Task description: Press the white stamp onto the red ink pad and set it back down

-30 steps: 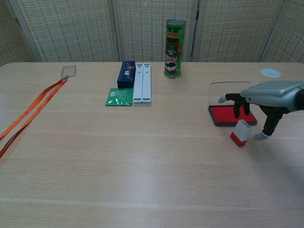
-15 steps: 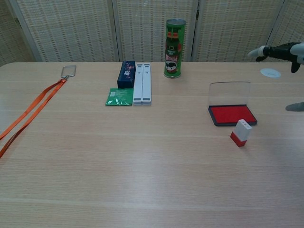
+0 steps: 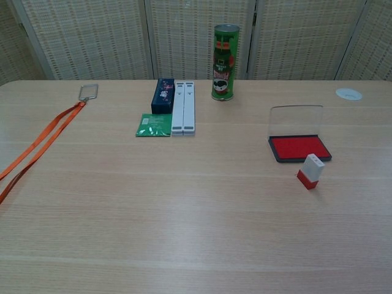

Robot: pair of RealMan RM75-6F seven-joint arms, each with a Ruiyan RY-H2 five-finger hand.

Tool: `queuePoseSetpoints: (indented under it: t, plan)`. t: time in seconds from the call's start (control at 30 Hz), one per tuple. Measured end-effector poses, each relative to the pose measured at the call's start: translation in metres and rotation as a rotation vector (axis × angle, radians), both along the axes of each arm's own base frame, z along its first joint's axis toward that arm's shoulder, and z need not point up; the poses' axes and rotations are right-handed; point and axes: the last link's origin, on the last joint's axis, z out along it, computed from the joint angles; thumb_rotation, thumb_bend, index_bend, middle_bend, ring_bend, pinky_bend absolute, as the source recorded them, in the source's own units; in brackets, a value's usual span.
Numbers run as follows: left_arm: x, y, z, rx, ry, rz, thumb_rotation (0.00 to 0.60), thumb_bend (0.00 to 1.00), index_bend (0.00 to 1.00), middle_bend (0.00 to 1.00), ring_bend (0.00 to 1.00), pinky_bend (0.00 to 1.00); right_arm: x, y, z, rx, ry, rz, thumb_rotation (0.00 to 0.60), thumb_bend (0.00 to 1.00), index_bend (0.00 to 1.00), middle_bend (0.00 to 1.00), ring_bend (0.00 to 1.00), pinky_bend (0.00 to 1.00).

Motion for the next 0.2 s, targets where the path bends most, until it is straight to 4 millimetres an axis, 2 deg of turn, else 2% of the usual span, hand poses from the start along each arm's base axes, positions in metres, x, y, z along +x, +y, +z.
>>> queuePoseSetpoints:
  t: [0.2]
  plan:
    - [-0.0014, 0.0002, 0.0028, 0.004, -0.001, 0.001, 0.6, 0.2, 0.0, 0.01, 0.05, 0.26, 0.0016, 0.0056, 0.0039, -0.02, 0.003, 0.016, 0.6, 0.17, 0.0, 0.0, 0.03, 0.17]
